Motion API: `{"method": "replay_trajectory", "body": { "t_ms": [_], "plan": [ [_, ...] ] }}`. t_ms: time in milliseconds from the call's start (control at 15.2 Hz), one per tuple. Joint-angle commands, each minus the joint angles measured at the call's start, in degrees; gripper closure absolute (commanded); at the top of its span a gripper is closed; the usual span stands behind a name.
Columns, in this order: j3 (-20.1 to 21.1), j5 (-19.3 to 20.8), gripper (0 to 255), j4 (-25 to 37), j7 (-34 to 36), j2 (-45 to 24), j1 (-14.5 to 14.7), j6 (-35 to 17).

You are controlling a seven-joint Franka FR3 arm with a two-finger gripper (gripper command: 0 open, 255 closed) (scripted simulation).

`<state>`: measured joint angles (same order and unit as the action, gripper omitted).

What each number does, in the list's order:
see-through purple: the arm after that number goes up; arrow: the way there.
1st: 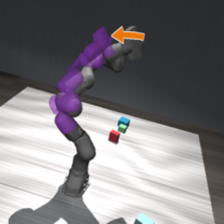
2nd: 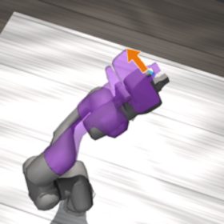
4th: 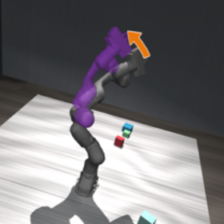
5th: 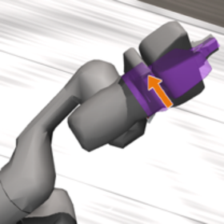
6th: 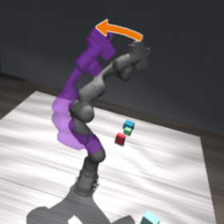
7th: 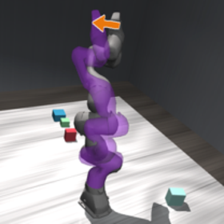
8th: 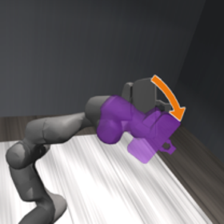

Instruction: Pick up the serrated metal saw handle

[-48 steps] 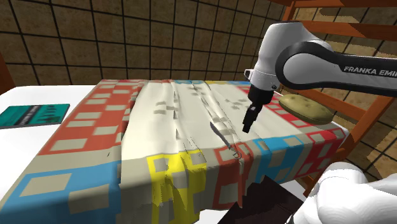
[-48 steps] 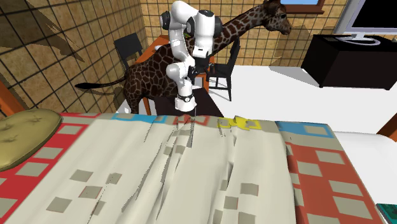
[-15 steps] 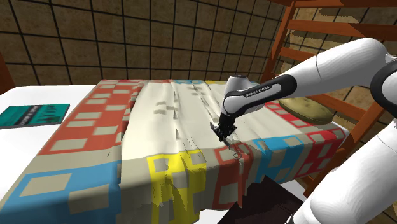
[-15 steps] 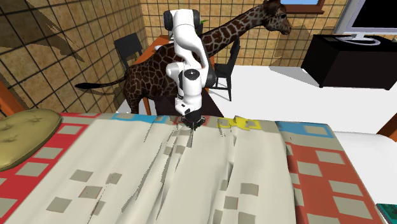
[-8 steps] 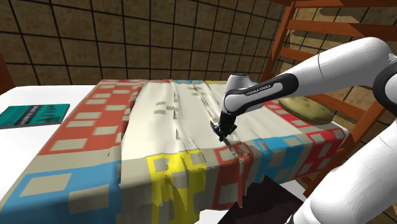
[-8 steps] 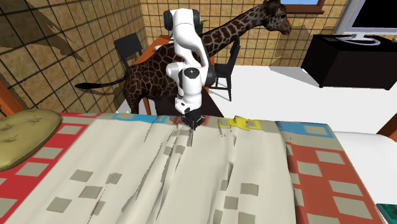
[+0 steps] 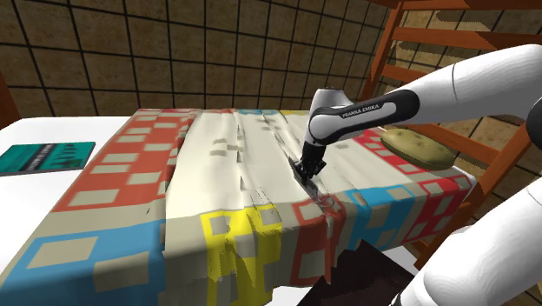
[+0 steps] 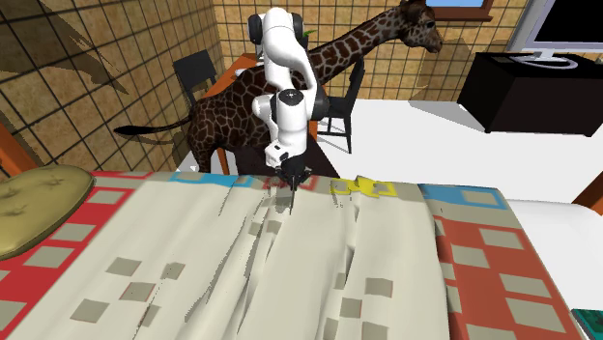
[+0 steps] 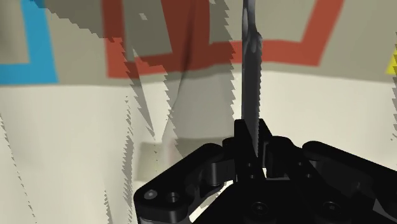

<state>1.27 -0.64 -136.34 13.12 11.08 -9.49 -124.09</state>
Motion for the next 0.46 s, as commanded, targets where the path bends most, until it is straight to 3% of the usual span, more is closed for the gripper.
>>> {"method": "replay_trajectory", "body": {
  "t_ms": [0, 396],
  "plan": [
    [0.0, 0.0, 255, 0.8, 0.0, 0.9, 0.0, 1.6],
    [0.0, 0.0, 255, 2.7, 0.0, 2.2, 0.0, 5.0]
  ]
}}
